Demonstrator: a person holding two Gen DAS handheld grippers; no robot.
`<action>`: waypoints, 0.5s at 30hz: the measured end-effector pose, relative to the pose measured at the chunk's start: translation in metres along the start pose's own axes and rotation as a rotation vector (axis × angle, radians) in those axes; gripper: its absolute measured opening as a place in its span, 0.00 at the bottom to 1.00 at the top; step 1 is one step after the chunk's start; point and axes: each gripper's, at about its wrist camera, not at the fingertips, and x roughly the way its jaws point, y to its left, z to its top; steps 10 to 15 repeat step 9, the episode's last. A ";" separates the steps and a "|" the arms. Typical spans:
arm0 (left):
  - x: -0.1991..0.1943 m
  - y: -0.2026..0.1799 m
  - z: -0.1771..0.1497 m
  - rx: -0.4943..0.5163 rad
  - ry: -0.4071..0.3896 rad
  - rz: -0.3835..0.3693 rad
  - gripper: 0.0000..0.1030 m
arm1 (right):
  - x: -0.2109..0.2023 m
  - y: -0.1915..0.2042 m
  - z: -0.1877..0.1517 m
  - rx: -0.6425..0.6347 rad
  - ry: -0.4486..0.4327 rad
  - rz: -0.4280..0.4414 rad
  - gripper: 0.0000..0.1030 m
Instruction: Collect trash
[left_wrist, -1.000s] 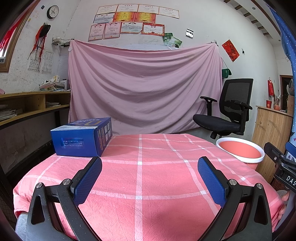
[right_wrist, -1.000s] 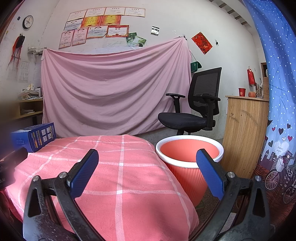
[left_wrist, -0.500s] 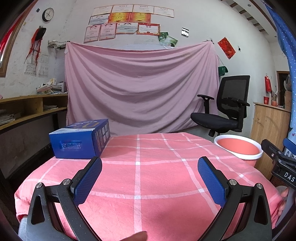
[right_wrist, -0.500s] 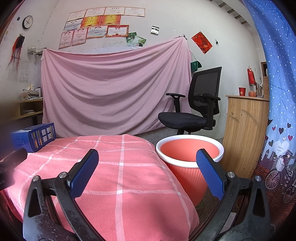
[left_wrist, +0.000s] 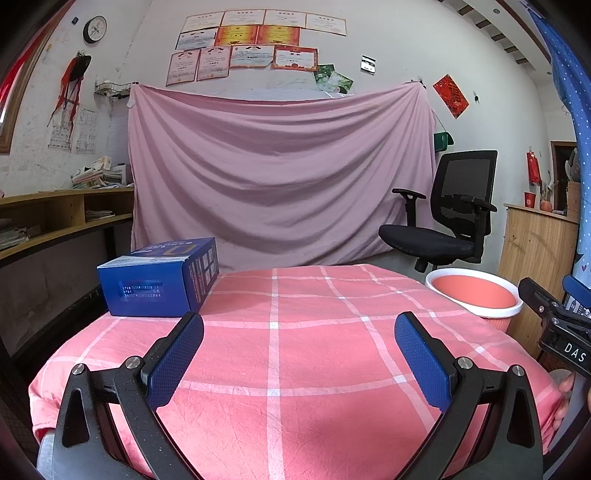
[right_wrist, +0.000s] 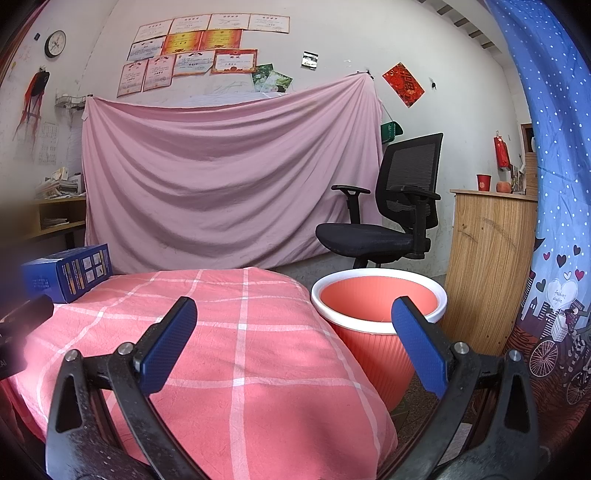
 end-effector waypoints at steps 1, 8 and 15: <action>0.000 0.000 0.000 0.000 0.000 0.001 0.98 | 0.000 -0.001 0.000 0.000 0.000 0.000 1.00; 0.002 0.000 0.000 0.001 0.009 0.000 0.98 | 0.000 -0.001 0.000 0.001 0.002 0.001 1.00; 0.003 0.000 0.000 0.003 0.012 -0.001 0.98 | -0.001 0.000 0.000 0.001 0.003 0.002 1.00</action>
